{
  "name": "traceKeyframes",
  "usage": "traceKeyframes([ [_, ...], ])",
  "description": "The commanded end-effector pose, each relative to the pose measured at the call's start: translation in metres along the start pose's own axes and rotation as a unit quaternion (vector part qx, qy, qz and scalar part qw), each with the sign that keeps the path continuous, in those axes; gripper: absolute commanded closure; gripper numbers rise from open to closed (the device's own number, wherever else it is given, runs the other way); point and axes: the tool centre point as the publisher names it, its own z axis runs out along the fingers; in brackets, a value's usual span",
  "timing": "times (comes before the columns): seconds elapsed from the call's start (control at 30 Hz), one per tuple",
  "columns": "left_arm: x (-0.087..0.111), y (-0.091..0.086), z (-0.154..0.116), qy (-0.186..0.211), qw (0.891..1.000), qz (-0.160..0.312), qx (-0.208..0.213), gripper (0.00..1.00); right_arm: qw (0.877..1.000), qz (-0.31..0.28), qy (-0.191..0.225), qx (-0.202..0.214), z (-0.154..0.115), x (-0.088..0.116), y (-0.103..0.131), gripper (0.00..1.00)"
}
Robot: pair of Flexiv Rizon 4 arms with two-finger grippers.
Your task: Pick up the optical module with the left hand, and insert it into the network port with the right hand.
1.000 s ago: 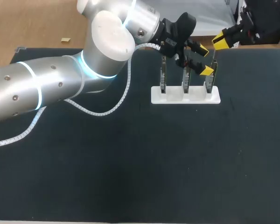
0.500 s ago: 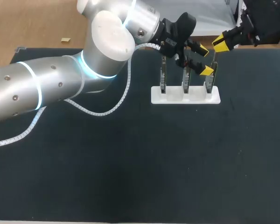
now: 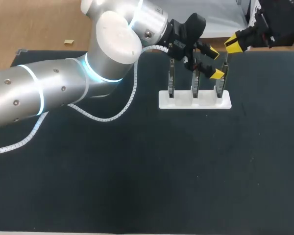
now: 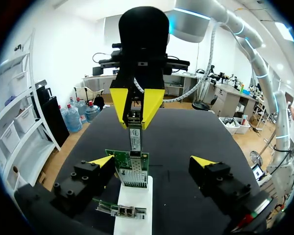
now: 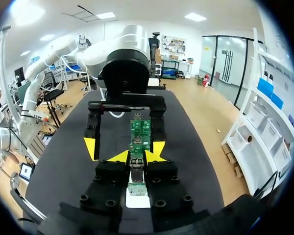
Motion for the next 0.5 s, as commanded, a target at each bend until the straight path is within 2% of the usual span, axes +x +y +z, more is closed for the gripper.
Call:
traceKeyframes([
  [0.03,-0.0015,0.0033,0.0008,0.003,1.000,-0.001,0.003,0.00,1.000,0.000,0.002,0.000,0.0007,-0.0007,-0.0008,1.00],
  [0.5,-0.0015,0.0033,0.0008,0.003,1.000,-0.001,0.003,0.00,1.000,-0.001,0.005,-0.006,0.0039,-0.0004,-0.0020,1.00],
])
